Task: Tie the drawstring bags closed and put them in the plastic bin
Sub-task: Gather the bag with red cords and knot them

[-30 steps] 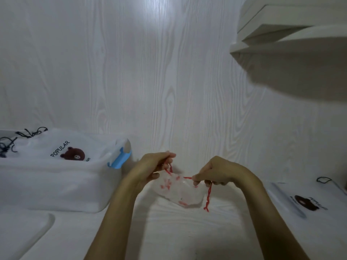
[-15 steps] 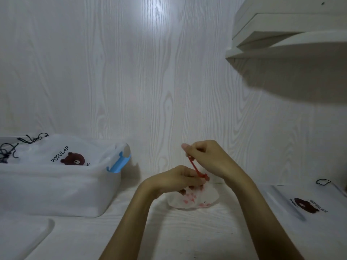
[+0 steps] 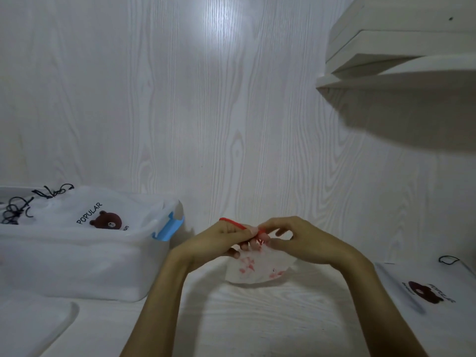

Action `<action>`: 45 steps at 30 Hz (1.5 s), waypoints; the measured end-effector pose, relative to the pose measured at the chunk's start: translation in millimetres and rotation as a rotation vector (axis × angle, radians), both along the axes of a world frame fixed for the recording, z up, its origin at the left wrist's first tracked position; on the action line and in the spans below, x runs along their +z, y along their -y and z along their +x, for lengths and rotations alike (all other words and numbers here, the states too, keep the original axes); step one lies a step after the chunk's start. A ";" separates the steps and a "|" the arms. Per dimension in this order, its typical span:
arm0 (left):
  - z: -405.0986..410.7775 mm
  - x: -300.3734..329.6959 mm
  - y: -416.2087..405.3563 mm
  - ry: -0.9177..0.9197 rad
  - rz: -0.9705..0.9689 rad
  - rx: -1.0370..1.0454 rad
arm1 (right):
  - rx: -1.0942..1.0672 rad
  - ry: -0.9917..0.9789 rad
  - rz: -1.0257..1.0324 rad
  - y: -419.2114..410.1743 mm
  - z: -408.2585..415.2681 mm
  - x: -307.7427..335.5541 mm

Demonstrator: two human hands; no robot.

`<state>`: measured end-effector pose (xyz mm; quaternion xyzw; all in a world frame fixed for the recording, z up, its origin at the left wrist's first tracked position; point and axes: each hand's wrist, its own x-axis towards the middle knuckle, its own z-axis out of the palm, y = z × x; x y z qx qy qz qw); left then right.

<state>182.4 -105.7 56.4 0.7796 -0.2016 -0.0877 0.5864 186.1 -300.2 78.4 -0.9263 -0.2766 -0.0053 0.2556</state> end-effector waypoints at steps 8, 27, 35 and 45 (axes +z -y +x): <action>3.3 -4.5 -12.2 -0.062 -0.187 0.223 | -0.141 0.104 0.285 7.4 -1.5 6.4; -6.7 0.0 -13.8 0.013 -0.197 0.164 | 0.053 -0.085 0.252 -19.5 0.5 -10.6; 3.0 -6.6 -11.3 0.323 -0.157 0.365 | -0.045 -0.158 0.391 -16.0 1.1 -8.6; 7.5 -14.6 -4.8 0.449 -0.171 0.448 | -0.149 -0.463 0.598 -25.7 10.9 -22.4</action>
